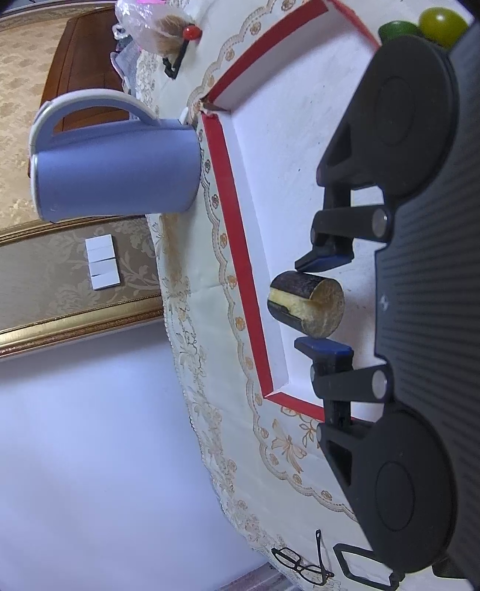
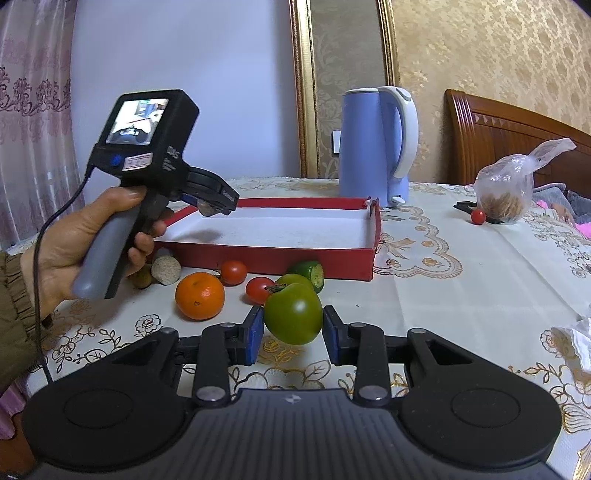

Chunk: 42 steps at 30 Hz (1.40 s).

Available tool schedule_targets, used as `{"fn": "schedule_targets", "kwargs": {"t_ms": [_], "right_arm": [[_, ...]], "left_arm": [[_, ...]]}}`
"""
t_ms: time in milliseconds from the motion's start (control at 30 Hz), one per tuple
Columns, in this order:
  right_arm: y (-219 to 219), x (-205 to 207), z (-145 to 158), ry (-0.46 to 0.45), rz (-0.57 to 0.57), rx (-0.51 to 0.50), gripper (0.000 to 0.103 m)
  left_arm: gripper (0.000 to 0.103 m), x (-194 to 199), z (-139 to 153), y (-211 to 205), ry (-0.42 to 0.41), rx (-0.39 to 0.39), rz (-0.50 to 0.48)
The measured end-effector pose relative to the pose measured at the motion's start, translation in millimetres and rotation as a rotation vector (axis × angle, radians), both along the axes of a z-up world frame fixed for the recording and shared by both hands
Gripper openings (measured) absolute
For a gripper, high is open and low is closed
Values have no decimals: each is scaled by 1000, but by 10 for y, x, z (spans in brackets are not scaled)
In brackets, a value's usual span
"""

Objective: Organize fruits
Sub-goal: 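Carry the sugarcane piece into the red box and open the left gripper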

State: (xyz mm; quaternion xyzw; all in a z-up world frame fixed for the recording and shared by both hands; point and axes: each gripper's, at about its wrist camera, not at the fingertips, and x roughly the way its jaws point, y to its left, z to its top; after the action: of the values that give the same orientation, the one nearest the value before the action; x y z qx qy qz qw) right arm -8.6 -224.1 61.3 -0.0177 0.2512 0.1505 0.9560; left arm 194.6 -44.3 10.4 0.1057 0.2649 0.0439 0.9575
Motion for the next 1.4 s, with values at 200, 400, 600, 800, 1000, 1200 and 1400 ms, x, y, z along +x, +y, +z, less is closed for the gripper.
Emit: {"fn": "schedule_targets", "kwargs": {"t_ms": [200, 400, 600, 800, 1000, 1200, 1400], "right_arm": [[-3, -5, 3, 0, 0, 1, 33], [1, -16, -10, 2, -2, 1, 33], [20, -12, -9, 0, 5, 0, 33], [40, -11, -11, 1, 9, -5, 33], [67, -3, -8, 0, 14, -9, 33], [106, 1, 1, -4, 22, -14, 33], [127, 7, 11, -6, 24, -17, 33]], "left_arm": [[35, 159, -37, -33, 23, 20, 19], [40, 134, -47, -37, 16, 28, 26], [45, 83, -38, 9, 12, 16, 29], [47, 0, -30, 43, 3, 10, 29], [63, -99, -6, 54, -18, 18, 29], [80, -239, 40, 74, -43, 8, 25], [100, -457, 92, 152, -88, -9, 38]]}}
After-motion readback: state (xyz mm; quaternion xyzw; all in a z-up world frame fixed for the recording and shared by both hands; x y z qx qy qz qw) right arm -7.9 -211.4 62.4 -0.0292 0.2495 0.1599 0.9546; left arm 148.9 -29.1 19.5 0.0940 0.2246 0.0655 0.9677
